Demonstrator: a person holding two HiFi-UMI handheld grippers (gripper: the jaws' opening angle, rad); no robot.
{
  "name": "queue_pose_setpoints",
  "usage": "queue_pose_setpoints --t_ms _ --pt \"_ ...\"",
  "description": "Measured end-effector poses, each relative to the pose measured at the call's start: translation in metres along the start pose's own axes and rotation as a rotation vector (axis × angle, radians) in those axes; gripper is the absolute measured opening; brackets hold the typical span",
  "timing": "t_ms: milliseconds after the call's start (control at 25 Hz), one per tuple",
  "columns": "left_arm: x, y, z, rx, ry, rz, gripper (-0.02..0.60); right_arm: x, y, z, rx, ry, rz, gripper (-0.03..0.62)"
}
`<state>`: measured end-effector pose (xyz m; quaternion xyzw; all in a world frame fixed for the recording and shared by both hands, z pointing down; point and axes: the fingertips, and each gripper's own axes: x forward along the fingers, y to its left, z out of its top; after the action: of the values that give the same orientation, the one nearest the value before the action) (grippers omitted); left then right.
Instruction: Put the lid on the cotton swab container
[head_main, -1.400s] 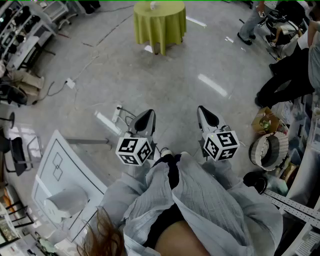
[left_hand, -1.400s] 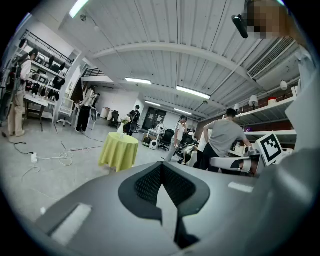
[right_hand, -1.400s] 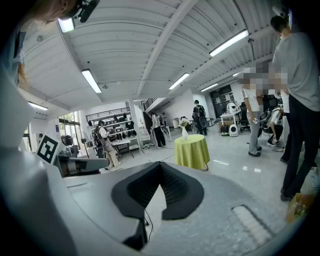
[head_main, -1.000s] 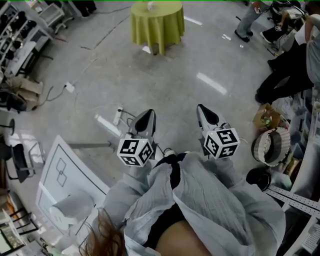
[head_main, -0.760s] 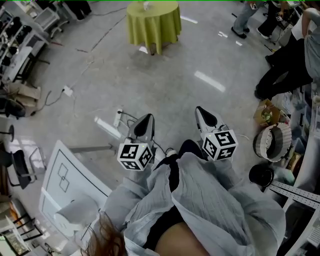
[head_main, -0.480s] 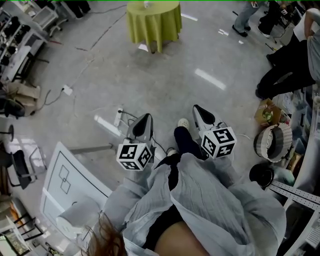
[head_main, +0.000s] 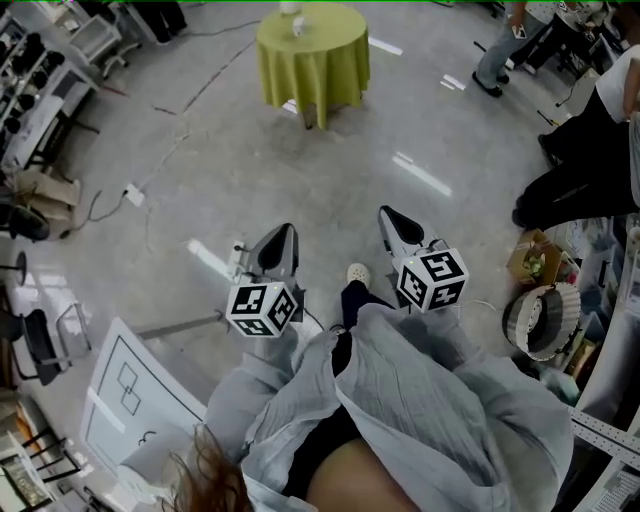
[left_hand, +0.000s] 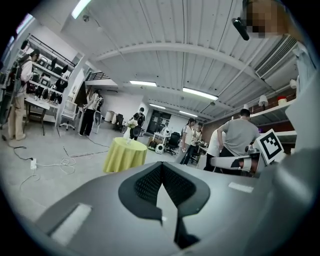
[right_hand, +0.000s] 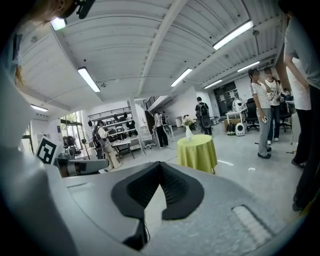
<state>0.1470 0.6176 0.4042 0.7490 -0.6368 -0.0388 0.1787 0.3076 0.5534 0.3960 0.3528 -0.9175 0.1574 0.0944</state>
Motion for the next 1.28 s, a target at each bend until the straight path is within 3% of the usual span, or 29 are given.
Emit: queue_pose_setpoints --t_ms 280,720,1280 --pt "0.064 0.014 0.028 -0.007 -0.026 0.033 0.015 0.055 -0.038 0.032 -0.016 0.012 0.052 0.002" --pt "0.126 0.025 0.039 -0.005 -0.016 0.078 0.015 0.106 -0.091 0.053 0.003 0.027 0.079 0.002" --pt "0.131 0.031 0.022 -0.021 0.001 0.116 0.015 0.115 -0.102 0.051 0.014 0.032 0.103 0.002"
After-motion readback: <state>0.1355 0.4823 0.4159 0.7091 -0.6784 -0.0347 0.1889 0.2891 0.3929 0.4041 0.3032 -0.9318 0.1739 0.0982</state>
